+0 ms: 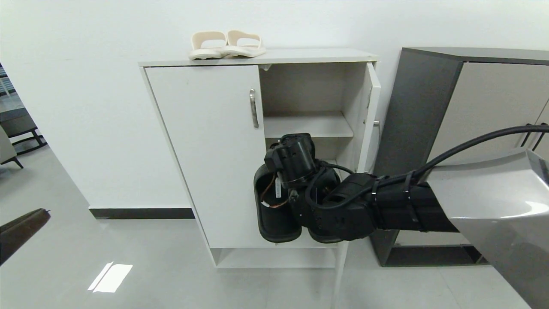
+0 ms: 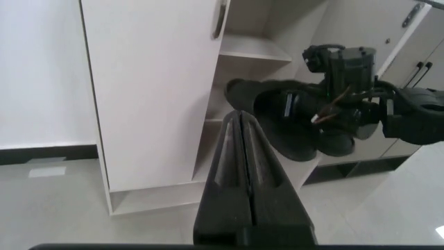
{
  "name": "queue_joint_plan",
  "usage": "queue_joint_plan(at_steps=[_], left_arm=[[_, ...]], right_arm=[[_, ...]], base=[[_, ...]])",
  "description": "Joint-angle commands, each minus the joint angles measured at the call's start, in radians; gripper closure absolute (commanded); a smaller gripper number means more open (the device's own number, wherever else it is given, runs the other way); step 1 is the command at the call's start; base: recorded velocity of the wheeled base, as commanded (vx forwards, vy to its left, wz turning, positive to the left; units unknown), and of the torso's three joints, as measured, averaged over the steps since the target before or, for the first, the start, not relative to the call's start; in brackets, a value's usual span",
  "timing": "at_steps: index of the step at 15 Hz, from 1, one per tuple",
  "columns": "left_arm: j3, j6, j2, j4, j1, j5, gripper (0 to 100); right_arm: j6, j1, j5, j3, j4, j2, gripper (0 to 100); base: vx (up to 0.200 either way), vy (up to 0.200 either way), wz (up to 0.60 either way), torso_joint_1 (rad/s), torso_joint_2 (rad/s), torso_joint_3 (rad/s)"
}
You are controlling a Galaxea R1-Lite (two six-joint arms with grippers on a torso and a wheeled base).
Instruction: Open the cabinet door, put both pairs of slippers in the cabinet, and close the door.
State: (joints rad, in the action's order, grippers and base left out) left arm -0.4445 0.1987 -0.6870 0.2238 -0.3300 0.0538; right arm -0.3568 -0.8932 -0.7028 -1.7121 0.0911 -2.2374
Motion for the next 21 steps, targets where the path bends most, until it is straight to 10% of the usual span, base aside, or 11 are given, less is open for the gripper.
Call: queue_joint_plan(at_steps=[1, 13, 16, 18, 21], left_arm=[[0.004, 0.001, -0.005, 0.000, 0.000, 0.000, 100], [0.043, 0.005, 0.034, 0.003, 0.000, 0.000, 100], [0.073, 0.001, 0.115, 0.000, 0.002, 0.012, 100], [0.099, -0.002, 0.201, -0.008, 0.014, 0.130, 100], [0.155, -0.019, 0.279, -0.055, 0.206, 0.324, 100]], right_arm=[[-0.034, 0.002, -0.014, 0.055, -0.050, 0.081, 100], [-0.146, -0.007, 0.022, 0.344, -0.080, 0.318, 100], [-0.070, -0.013, 0.074, 0.559, 0.332, 0.318, 100], [0.076, -0.013, 0.206, 0.829, 0.730, 0.358, 100], [0.101, -0.012, 0.220, 0.918, 0.822, 0.371, 100]], base=[[0.000, 0.000, 0.00, 0.000, 0.00, 0.000], [0.000, 0.000, 0.00, 0.000, 0.00, 0.000], [0.000, 0.000, 0.00, 0.000, 0.00, 0.000], [0.000, 0.000, 0.00, 0.000, 0.00, 0.000], [0.000, 0.000, 0.00, 0.000, 0.00, 0.000]])
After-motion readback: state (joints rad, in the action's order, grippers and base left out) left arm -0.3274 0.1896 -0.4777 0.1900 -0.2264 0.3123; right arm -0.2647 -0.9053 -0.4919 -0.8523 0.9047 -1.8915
